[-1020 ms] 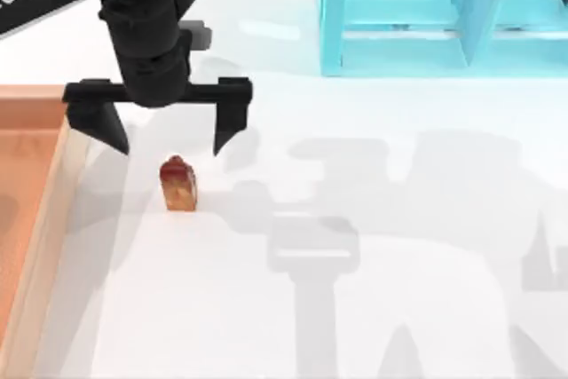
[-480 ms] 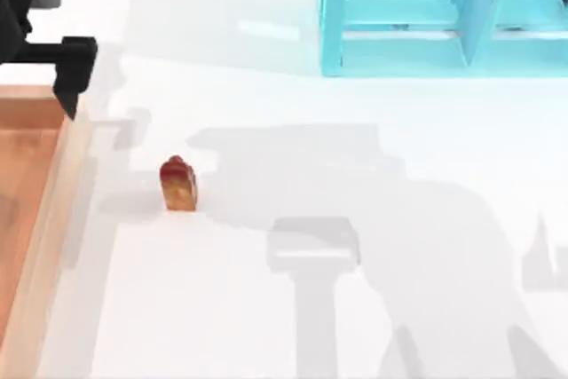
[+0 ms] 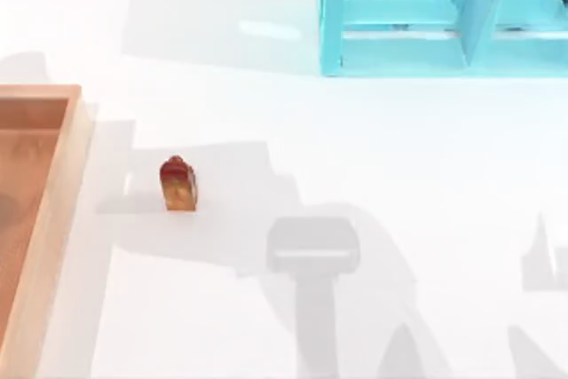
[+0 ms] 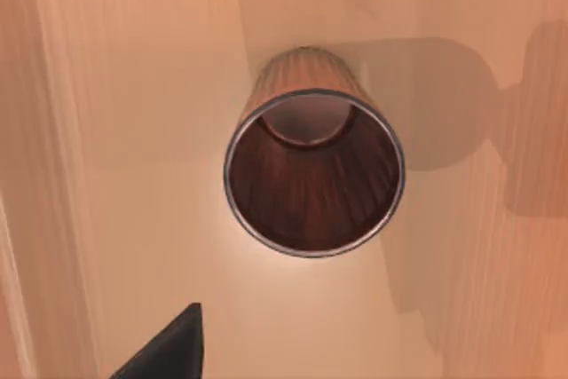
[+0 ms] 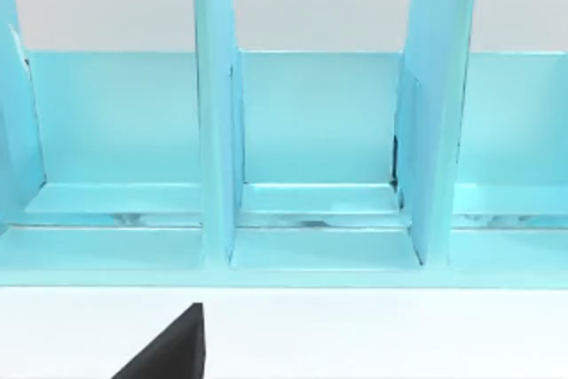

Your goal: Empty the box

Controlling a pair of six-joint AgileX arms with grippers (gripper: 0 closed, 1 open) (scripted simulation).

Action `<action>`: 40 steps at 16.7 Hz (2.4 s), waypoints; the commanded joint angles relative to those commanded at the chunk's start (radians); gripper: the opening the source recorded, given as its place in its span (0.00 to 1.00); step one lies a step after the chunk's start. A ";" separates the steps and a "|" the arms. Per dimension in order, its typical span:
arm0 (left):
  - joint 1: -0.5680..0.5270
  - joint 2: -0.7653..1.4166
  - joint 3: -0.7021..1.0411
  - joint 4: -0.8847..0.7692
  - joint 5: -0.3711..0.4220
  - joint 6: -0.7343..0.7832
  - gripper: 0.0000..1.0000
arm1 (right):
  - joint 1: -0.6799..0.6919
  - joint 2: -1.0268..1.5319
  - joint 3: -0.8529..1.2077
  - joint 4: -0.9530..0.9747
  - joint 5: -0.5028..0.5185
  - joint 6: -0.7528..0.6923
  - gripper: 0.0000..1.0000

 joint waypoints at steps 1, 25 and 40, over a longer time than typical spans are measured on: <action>0.000 0.000 0.000 0.000 0.000 0.000 1.00 | 0.000 0.000 0.000 0.000 0.000 0.000 1.00; 0.005 0.061 -0.318 0.379 0.000 0.005 0.47 | 0.000 0.000 0.000 0.000 0.000 0.000 1.00; 0.003 0.057 -0.318 0.378 0.001 0.006 0.00 | 0.000 0.000 0.000 0.000 0.000 0.000 1.00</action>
